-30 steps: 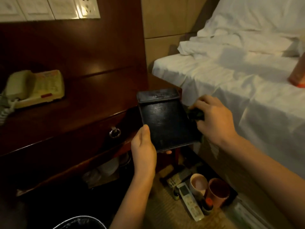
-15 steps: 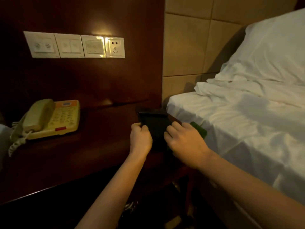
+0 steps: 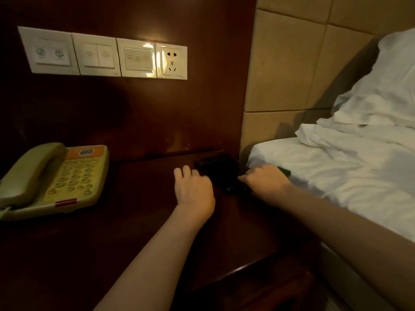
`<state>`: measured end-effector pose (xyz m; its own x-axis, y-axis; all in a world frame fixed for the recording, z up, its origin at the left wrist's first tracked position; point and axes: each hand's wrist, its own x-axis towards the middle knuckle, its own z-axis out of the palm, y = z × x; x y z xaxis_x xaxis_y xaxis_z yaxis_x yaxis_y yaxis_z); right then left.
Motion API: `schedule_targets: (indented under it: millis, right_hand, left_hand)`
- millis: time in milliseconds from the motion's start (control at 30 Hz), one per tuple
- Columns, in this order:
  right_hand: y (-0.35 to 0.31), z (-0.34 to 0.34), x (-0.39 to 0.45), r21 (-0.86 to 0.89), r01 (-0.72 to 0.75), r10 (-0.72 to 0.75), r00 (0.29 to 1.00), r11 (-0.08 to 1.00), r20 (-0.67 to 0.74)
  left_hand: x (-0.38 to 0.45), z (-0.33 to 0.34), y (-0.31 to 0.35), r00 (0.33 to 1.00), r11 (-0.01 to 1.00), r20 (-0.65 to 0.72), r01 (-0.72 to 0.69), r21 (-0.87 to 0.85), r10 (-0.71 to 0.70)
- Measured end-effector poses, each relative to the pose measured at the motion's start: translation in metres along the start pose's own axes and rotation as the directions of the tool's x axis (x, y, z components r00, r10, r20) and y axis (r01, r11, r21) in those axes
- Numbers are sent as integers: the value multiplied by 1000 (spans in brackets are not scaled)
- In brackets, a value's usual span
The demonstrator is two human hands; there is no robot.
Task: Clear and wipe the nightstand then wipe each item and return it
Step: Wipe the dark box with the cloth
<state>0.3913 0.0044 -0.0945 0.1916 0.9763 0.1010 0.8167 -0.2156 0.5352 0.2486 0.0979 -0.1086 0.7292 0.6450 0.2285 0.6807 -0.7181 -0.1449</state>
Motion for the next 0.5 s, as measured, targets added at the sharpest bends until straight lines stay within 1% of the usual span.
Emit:
schedule_targets:
  millis: [67,167,233,400,500]
  right_hand:
    - [9,10,25,28,-52,51,999,998,9]
    - [17,22,57,80,-127,127,992,989,10]
    - [19,28,71,110,-150,151,989,983,-1]
    - [24,33,81,129,-135,138,990,982,-16]
    - [28,30,81,186,-137,133,990,973,34]
  left_hand:
    - [4,2,0,999,999,36,-13,43,12]
    - [7,4,2,999,998,46,-15,68,12]
    - [9,5,2,998,997,57,-2,78,-3]
    - [9,9,3,998,998,58,6,68,-10]
    - [9,8,2,998,998,57,5,59,-9]
